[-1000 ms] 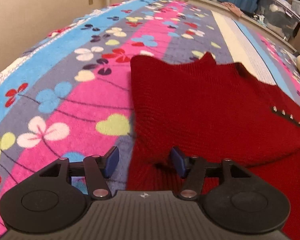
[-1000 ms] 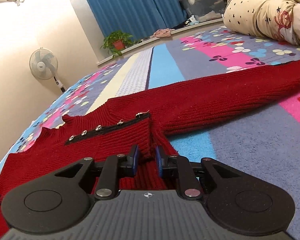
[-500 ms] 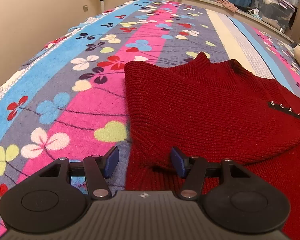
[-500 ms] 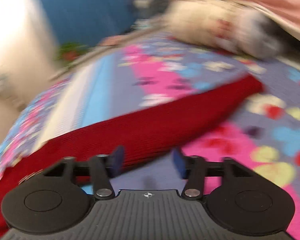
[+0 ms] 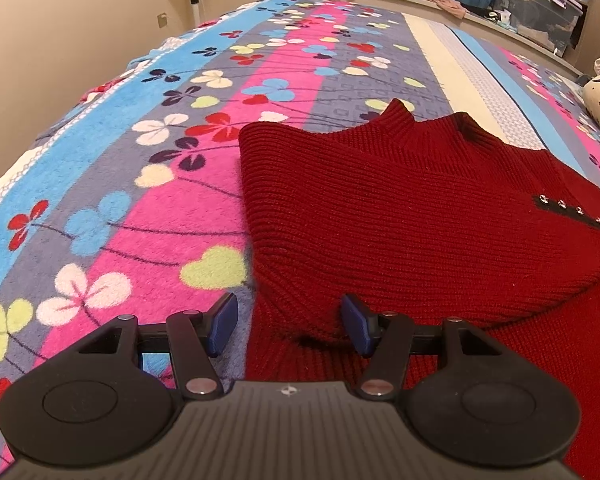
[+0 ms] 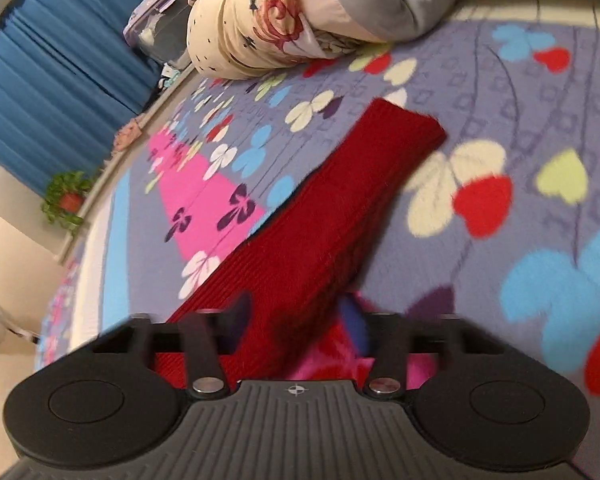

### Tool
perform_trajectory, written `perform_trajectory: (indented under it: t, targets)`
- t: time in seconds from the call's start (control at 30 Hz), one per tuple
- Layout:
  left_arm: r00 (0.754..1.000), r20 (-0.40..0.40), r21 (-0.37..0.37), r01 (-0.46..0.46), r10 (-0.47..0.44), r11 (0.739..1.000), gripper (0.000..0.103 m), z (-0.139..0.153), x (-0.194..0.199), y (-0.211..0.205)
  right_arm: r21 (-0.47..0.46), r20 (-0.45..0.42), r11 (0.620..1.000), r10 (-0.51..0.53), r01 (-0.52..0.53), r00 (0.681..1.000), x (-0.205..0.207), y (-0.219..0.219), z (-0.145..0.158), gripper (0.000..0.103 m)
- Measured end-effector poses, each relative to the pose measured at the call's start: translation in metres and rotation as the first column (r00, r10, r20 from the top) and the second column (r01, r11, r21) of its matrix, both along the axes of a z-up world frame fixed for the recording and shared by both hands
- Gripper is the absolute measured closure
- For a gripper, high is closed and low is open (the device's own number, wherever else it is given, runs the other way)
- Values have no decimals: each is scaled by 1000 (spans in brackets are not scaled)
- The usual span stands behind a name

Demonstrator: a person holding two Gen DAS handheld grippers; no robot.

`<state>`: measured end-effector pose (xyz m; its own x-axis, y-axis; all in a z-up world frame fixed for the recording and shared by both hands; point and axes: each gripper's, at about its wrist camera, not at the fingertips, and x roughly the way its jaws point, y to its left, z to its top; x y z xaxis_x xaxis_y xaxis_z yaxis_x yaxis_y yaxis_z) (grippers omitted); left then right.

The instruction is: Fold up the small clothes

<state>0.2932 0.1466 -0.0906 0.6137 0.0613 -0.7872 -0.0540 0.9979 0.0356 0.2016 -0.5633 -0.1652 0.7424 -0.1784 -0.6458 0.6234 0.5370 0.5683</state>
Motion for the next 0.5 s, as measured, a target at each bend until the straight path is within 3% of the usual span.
perform_trajectory:
  t: [0.07, 0.13, 0.17, 0.27, 0.33, 0.37, 0.43, 0.47, 0.5]
  targets:
    - [1000, 0, -2, 3, -3, 1000, 39, 0, 1, 0, -79, -42, 997, -7, 4, 999, 10, 7, 12, 91]
    - [1000, -2, -8, 1, -1, 1000, 39, 0, 2, 1, -251, -101, 967, 15, -40, 995, 27, 31, 34, 91]
    - [1000, -3, -13, -3, 3, 1000, 39, 1, 2, 1, -361, -114, 929, 43, -82, 993, 36, 53, 48, 91]
    - [1000, 8, -24, -15, 15, 1000, 39, 5, 2, 3, -570, -85, 802, 159, -178, 984, 50, 126, 84, 91]
    - [999, 21, -33, -26, 27, 999, 39, 10, 2, 4, -665, -27, 700, 328, -261, 944, 49, 197, 107, 91]
    - [999, 29, -41, -34, 36, 999, 39, 12, 1, 6, -701, 0, 647, 421, -300, 907, 44, 231, 115, 91]
    - [998, 38, -57, -50, 52, 997, 39, 18, 0, 10, -746, 17, 519, 640, -416, 768, 28, 307, 123, 89]
    - [997, 42, -68, -58, 61, 996, 39, 20, -1, 14, -710, 0, 447, 773, -545, 634, 20, 344, 119, 80]
    - [996, 46, -81, -67, 70, 994, 39, 23, -1, 18, -646, -25, 374, 861, -666, 508, 16, 368, 113, 78]
